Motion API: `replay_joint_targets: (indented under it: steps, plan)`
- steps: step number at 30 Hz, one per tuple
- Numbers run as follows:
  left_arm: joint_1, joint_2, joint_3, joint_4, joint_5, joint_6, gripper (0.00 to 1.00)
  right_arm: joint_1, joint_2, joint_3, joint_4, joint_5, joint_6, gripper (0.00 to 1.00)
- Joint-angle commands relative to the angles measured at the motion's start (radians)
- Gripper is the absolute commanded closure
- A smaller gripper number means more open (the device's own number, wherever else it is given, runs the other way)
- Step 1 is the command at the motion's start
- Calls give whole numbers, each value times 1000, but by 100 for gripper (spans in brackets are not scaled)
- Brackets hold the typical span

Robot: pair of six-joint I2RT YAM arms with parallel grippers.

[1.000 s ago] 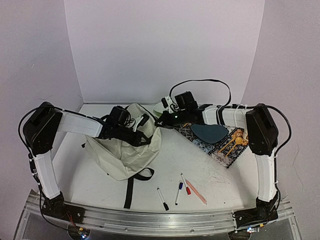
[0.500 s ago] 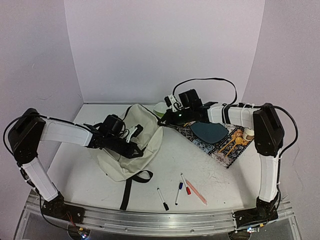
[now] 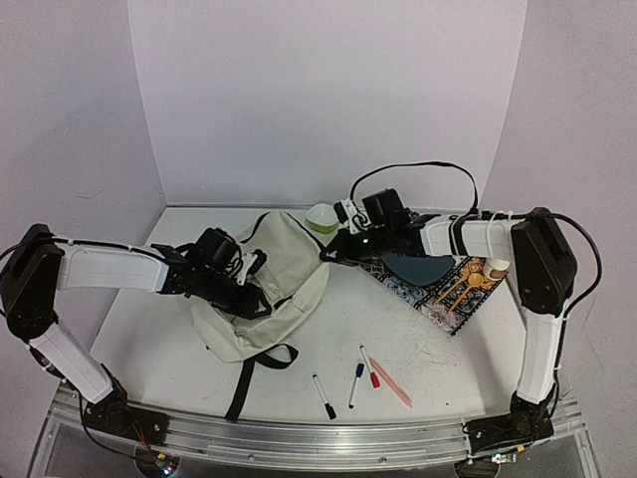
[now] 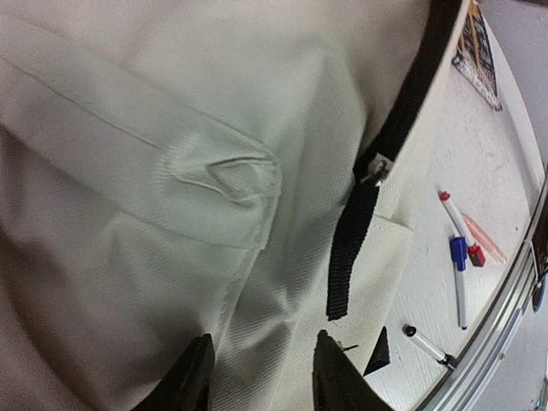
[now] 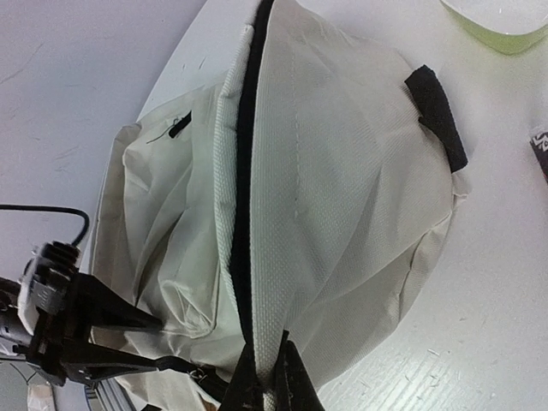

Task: Pack the student bag
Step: Zip the largest pocket of the bag in the student bag, then adjust the student bag at the center of the board.

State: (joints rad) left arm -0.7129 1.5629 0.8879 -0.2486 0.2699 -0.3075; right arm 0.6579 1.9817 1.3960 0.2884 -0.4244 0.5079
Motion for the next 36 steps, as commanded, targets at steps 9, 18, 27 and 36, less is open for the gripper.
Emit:
replay_joint_targets:
  steps: [9,18,27,36]
  plan:
    - [85,-252,2,-232,-335,-221,44,4,-127,-108,68,53,-4,100]
    - [134,-320,-84,-319,-450,-326,33,14,-163,-176,76,71,-10,100]
    - [180,-262,-197,-147,-464,-347,48,31,-275,-321,75,83,-24,100]
    - [260,-146,-163,-30,-561,-271,75,88,-344,-403,29,77,-70,99]
